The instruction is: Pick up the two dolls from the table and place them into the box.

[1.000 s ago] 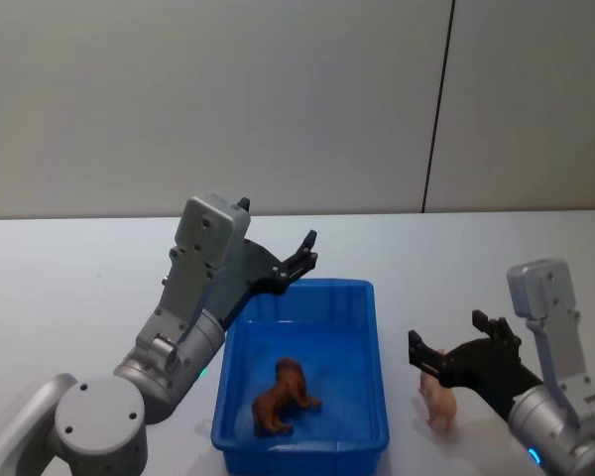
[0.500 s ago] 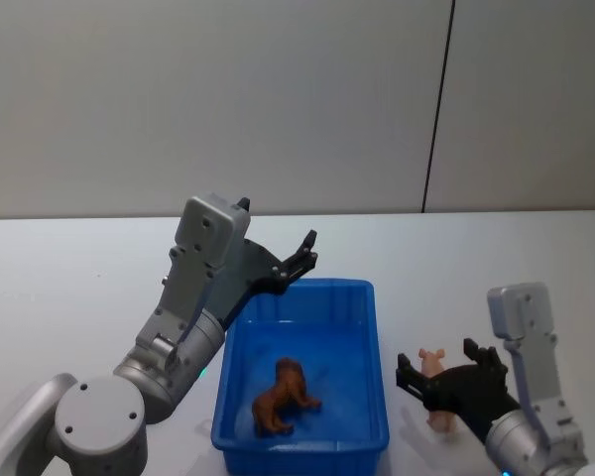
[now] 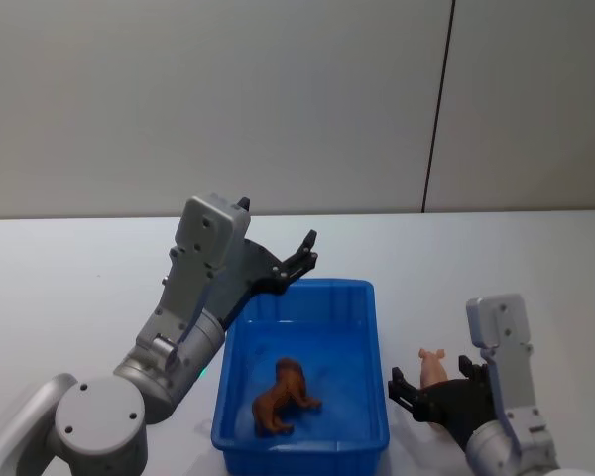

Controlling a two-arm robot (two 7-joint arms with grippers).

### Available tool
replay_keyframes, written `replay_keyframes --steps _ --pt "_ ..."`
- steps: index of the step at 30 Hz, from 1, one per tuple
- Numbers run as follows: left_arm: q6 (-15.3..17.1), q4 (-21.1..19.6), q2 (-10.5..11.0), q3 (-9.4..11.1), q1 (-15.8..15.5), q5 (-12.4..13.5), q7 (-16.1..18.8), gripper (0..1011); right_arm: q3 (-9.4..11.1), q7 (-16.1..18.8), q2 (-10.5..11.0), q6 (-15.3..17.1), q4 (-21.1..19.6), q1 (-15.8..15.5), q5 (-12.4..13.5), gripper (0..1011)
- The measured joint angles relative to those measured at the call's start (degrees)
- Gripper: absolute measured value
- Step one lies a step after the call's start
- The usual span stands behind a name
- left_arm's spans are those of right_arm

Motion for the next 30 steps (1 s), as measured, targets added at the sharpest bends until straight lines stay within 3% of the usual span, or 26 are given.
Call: replay_keyframes --steps 17,30 --pt "0.0 0.0 0.0 0.0 0.0 0.0 0.0 1001 0.49 -1.12 -1.61 0.81 3.38 1.34 -0.93 1001" --pt "0.0 0.0 0.0 0.0 0.0 0.0 0.0 1001 1.56 -1.13 -2.01 2.48 5.27 1.8 0.39 684"
